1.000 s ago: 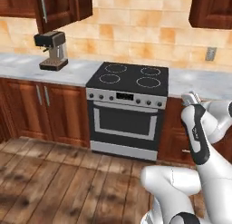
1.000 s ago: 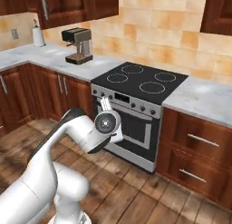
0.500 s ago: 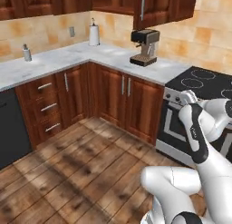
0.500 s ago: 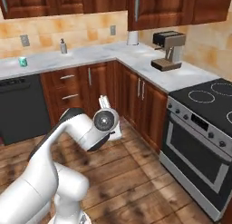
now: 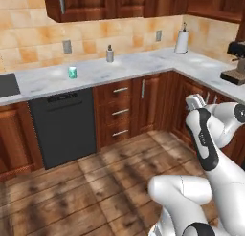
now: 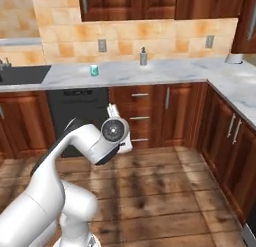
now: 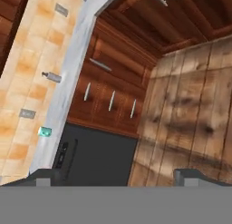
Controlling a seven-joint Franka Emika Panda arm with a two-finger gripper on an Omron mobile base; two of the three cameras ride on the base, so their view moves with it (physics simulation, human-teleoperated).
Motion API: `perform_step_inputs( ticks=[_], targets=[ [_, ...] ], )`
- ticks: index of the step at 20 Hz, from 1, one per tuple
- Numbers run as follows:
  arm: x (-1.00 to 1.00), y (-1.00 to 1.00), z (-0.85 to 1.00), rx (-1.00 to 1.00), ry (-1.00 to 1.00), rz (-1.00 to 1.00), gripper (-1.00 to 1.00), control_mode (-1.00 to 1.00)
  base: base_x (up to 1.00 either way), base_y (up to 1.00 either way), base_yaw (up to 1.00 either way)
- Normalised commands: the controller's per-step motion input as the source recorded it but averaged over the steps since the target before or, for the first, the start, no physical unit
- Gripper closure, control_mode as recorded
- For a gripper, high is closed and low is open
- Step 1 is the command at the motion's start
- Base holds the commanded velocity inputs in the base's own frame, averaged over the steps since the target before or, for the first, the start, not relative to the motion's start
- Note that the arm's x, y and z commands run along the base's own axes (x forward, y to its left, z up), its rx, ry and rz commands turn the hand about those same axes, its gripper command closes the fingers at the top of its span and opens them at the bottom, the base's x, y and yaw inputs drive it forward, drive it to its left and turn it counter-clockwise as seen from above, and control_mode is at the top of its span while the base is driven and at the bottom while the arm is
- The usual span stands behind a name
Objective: Move the mug from next to the sink to the open cabinet. Then, move the bowl with the onion to the fridge to clear the area for faucet cleaning.
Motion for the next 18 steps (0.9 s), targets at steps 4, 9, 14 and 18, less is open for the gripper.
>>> perform_step_inputs(
  ticks=[4, 9, 14, 18],
  targets=[
    [0.0, 0.0, 0.0, 0.0, 0.0, 0.0, -1.0, 1.0, 1.0, 0.31, 0.34],
    [0.0, 0.0, 0.0, 0.0, 0.0, 0.0, -1.0, 1.0, 1.0, 0.11, 0.21],
    [0.0, 0.0, 0.0, 0.0, 0.0, 0.0, -1.0, 1.0, 1.0, 0.04, 0.18],
    [0.0, 0.0, 0.0, 0.0, 0.0, 0.0, -1.0, 1.0, 1.0, 0.33, 0.13]
  ],
)
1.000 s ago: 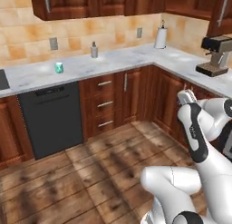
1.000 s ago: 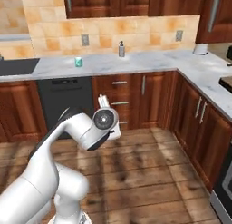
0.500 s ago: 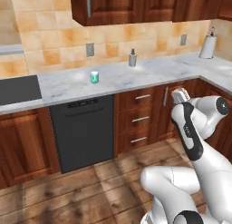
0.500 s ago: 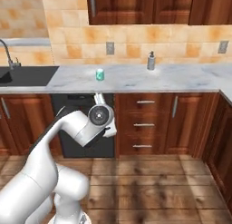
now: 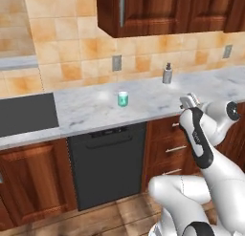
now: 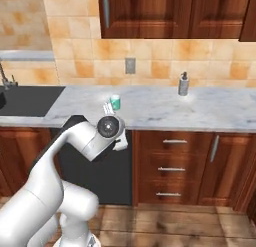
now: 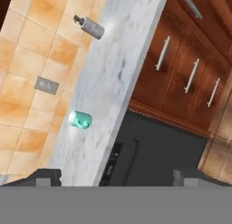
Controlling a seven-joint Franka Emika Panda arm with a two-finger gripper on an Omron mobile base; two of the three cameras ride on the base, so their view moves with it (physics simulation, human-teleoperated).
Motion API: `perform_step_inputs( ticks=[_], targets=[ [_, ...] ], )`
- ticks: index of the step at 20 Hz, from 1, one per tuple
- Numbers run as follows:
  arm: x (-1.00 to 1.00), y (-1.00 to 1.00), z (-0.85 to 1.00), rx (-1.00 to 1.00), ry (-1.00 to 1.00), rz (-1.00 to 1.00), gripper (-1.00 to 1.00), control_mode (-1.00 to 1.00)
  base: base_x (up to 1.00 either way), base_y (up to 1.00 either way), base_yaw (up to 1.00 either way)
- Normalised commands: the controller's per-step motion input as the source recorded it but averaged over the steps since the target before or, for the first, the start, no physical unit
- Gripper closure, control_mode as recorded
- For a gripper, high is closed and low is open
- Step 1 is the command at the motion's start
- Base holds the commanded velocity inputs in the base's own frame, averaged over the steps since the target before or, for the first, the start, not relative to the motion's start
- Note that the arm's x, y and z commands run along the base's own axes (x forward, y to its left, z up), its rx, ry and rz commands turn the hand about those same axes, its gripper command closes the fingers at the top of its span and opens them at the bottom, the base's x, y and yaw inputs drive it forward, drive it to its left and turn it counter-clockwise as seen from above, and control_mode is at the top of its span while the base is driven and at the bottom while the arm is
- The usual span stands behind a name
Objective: Move the mug from next to the sink to the open cabinet. Then, move the bowl with the onion to the fridge to clear the area for faucet cleaning.
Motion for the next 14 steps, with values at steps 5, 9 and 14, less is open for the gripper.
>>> perform_step_inputs(
  ticks=[5, 9, 14],
  targets=[
    [0.0, 0.0, 0.0, 0.0, 0.0, 0.0, -1.0, 1.0, 1.0, 0.69, -0.04],
    [0.0, 0.0, 0.0, 0.0, 0.0, 0.0, -1.0, 1.0, 0.6, 0.39, -0.05],
    [0.0, 0.0, 0.0, 0.0, 0.0, 0.0, -1.0, 1.0, 0.54, 0.0, -0.03]
  ],
)
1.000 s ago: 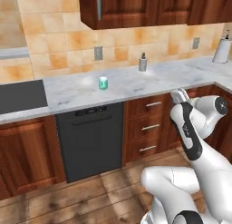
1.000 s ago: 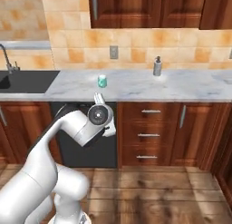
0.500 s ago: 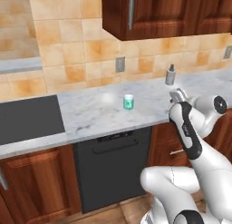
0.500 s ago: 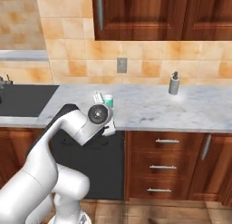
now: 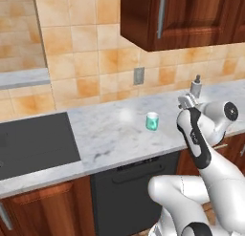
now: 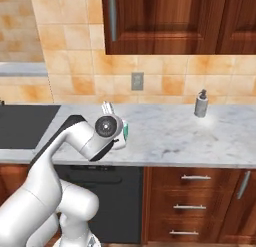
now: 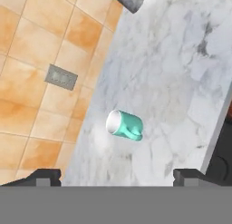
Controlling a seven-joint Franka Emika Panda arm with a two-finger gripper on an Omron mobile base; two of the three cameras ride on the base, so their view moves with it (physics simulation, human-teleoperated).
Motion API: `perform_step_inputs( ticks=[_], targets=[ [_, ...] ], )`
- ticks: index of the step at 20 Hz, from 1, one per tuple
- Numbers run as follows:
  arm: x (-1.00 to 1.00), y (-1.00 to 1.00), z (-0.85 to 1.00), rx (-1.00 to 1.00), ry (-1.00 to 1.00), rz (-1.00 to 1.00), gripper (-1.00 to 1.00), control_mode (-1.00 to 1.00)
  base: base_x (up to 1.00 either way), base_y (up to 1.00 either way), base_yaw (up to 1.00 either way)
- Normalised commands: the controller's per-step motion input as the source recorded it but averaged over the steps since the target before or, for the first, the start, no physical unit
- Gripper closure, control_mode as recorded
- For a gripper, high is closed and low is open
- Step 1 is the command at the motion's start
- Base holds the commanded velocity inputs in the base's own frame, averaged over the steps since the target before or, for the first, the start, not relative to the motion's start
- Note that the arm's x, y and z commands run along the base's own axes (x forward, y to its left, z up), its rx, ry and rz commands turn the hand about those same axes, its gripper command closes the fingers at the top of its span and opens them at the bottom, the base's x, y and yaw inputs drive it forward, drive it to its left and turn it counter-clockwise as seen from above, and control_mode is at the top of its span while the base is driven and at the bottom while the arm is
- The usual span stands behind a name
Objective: Move the mug from next to the sink to the open cabinet. Then, move the bowl with the onion to the fridge to clear the area for faucet cleaning.
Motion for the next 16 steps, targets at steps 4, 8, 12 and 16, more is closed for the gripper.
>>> perform_step_inputs(
  ticks=[4, 8, 12, 16],
  targets=[
    [0.0, 0.0, 0.0, 0.0, 0.0, 0.0, -1.0, 1.0, 0.75, 0.0, -0.06],
    [-0.04, -0.02, -0.2, -0.05, 0.05, 0.11, -1.0, -1.0, 0.04, 0.0, 0.02],
    [-0.09, 0.05, -0.55, -0.23, 0.17, 0.38, -1.0, -1.0, 0.0, 0.0, 0.0],
    [0.07, 0.39, -0.45, -0.35, 0.15, 0.33, -1.0, -1.0, 0.0, 0.0, 0.0]
  ],
)
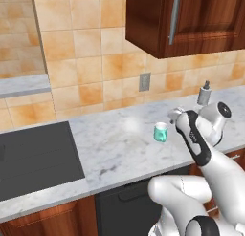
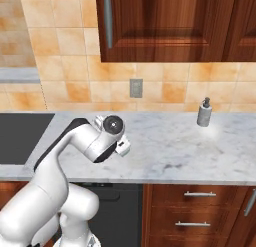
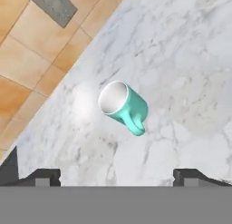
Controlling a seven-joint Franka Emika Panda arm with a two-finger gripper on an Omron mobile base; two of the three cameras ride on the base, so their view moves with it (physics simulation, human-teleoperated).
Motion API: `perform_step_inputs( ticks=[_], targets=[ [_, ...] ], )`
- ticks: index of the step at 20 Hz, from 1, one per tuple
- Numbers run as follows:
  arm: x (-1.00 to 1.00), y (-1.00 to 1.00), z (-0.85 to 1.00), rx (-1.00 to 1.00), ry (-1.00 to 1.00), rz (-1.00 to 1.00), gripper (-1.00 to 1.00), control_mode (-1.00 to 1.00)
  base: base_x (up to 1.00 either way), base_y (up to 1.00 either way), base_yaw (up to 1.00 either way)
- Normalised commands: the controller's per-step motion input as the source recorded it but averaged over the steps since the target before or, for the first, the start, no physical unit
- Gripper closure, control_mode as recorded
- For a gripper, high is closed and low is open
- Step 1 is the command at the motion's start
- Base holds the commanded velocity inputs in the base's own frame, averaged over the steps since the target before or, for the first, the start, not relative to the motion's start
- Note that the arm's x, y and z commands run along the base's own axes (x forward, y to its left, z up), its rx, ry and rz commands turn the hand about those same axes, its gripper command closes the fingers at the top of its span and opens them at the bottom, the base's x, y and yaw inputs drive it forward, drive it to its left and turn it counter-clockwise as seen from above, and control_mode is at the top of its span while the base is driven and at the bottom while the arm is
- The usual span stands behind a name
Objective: Move the mug from next to the sink to the open cabinet. Then, move the bowl with the onion to the fridge to clear the area for faucet cleaning.
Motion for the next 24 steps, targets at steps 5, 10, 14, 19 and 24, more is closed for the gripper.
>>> perform_step_inputs(
  ticks=[5, 10, 14, 19, 24],
  targets=[
    [0.66, 0.4, -0.33, -0.31, 0.04, 0.09, -1.0, -1.0, 0.0, 0.0, 0.0],
    [0.69, -0.14, -0.24, -0.05, 0.05, 0.03, -1.0, -1.0, 0.0, 0.0, 0.0],
    [0.17, -0.03, -0.07, -0.01, 0.39, 0.08, -1.0, -1.0, 0.0, 0.0, 0.0],
    [0.0, -0.05, -0.08, -0.1, 0.16, 0.06, -1.0, -1.0, 0.0, 0.0, 0.0],
    [0.06, -0.32, -0.39, -0.14, -0.04, 0.17, -1.0, -1.0, 0.0, 0.0, 0.0]
  ],
)
